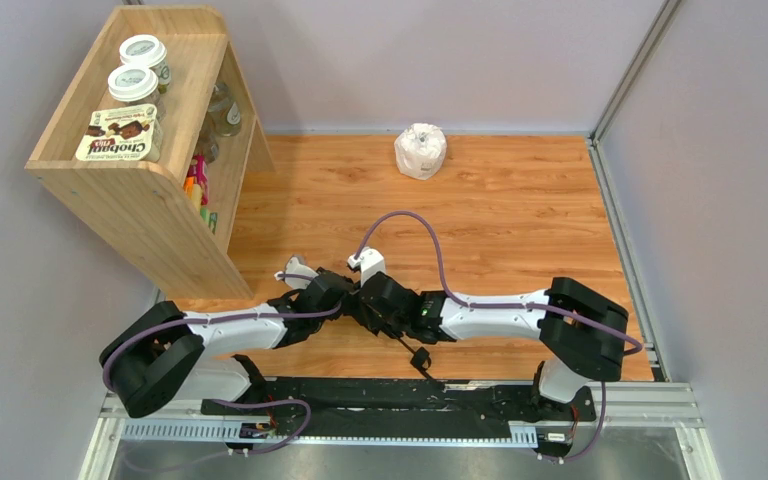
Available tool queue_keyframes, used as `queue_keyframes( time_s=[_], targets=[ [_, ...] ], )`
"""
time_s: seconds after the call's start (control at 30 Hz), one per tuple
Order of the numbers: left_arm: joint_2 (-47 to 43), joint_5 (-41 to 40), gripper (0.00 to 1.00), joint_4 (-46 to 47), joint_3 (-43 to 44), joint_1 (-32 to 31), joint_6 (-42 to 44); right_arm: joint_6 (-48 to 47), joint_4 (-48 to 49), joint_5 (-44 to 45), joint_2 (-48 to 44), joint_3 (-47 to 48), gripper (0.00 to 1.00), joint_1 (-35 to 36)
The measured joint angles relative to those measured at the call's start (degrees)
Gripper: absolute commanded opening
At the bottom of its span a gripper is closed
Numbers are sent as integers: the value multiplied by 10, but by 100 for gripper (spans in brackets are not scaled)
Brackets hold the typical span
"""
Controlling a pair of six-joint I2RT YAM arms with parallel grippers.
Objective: Put away the umbrella
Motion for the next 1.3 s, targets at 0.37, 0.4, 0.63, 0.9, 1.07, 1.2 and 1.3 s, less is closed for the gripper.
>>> queue_keyframes(
  time_s=[0.37, 0.4, 0.63, 0.9, 1.07, 1.2, 1.3],
  targets=[
    [-32, 13, 0, 3, -23, -3, 8, -18, -83, -191, -62, -70, 14, -14],
    [-35, 13, 0, 7, -27, -3, 9, -18, -96, -206, -63, -75, 16, -21],
    [-50, 17, 0, 76, -67, -3, 33, 16, -143, -276, -214, -100, 23, -104],
    [-172, 22, 0, 135, -72, -3, 263, 36, -186, -249, -416, -98, 28, -208],
    [-223, 10, 0, 163, 31, -4, 570, 38, -214, -235, -454, -106, 29, -277],
    [-187, -6, 0, 218, 109, -4, 764, 39, -233, -225, -467, -115, 29, -279],
    [-148, -11, 0, 292, 122, -3, 856, 39, -241, -212, -478, -115, 29, -279]
  ],
)
